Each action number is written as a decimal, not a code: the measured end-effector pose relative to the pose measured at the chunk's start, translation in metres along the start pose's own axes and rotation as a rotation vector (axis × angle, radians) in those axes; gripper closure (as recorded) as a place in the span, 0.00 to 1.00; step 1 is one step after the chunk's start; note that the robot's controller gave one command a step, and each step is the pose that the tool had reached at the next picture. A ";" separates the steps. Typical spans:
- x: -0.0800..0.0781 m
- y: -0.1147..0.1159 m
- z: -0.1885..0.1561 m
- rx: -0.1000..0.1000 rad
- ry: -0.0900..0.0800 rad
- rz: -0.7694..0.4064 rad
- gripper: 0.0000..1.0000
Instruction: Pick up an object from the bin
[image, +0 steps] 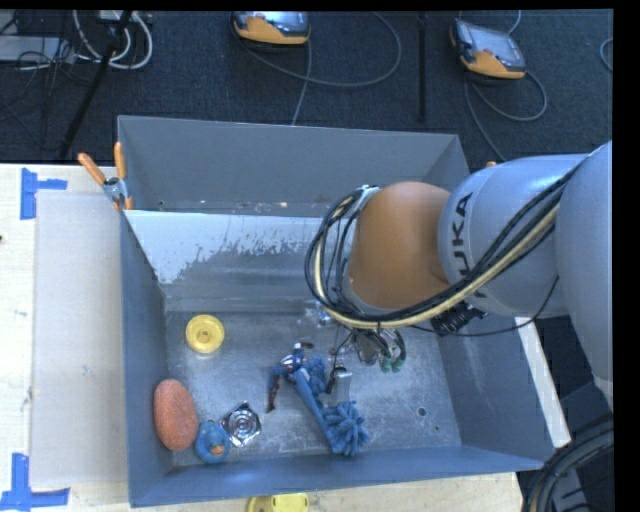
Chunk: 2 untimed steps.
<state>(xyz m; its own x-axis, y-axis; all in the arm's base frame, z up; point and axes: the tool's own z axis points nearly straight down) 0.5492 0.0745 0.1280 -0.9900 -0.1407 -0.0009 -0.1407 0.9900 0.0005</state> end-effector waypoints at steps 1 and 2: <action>-0.014 0.006 0.032 0.001 -0.002 -0.089 0.00; 0.002 0.005 0.049 0.000 -0.015 0.126 1.00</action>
Offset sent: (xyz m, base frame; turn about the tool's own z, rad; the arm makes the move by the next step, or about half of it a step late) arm -0.0069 0.0045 -0.0528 0.1267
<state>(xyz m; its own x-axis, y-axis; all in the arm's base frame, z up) 0.5471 0.0793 0.0794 -0.9998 -0.0156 -0.0156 -0.0156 0.9999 0.0011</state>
